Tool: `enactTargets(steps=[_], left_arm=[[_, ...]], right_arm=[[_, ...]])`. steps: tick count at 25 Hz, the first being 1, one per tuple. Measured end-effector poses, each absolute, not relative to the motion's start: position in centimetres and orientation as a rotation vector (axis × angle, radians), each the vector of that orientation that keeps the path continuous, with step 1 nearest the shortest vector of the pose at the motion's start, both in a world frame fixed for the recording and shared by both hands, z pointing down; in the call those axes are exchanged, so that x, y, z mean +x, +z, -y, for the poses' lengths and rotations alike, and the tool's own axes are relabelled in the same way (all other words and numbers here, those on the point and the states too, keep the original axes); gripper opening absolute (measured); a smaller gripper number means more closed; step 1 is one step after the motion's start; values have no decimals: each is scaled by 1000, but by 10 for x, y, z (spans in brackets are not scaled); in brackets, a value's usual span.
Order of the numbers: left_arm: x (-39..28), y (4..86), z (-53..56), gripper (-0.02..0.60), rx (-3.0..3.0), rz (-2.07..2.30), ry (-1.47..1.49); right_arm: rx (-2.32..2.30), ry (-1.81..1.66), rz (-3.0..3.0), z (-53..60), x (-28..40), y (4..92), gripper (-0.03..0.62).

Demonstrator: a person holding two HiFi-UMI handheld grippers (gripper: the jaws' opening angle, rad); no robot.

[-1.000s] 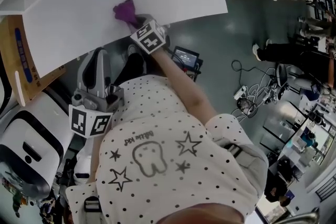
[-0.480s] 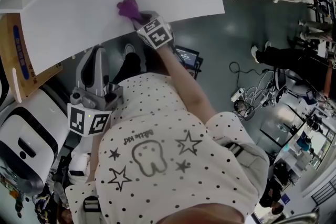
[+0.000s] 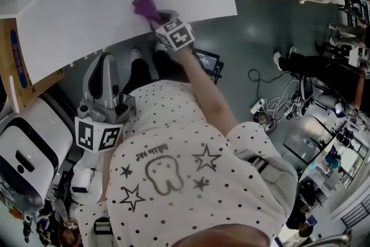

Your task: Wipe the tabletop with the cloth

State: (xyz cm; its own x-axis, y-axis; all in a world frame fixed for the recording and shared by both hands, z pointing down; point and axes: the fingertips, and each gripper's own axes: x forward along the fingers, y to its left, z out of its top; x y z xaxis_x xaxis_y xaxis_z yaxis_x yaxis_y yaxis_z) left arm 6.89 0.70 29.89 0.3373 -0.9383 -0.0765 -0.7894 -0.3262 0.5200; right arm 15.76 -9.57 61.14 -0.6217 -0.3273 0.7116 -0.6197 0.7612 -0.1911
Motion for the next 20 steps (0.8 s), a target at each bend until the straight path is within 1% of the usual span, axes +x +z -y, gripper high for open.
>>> enactTargets(steps=[10, 20], left_arm=[[103, 298, 3, -5, 2223, 1512, -519], [120, 298, 9, -5, 2227, 1532, -521]], right_arm=[[729, 573, 2280, 111, 203, 611, 72], [733, 579, 2293, 122, 225, 612, 72]])
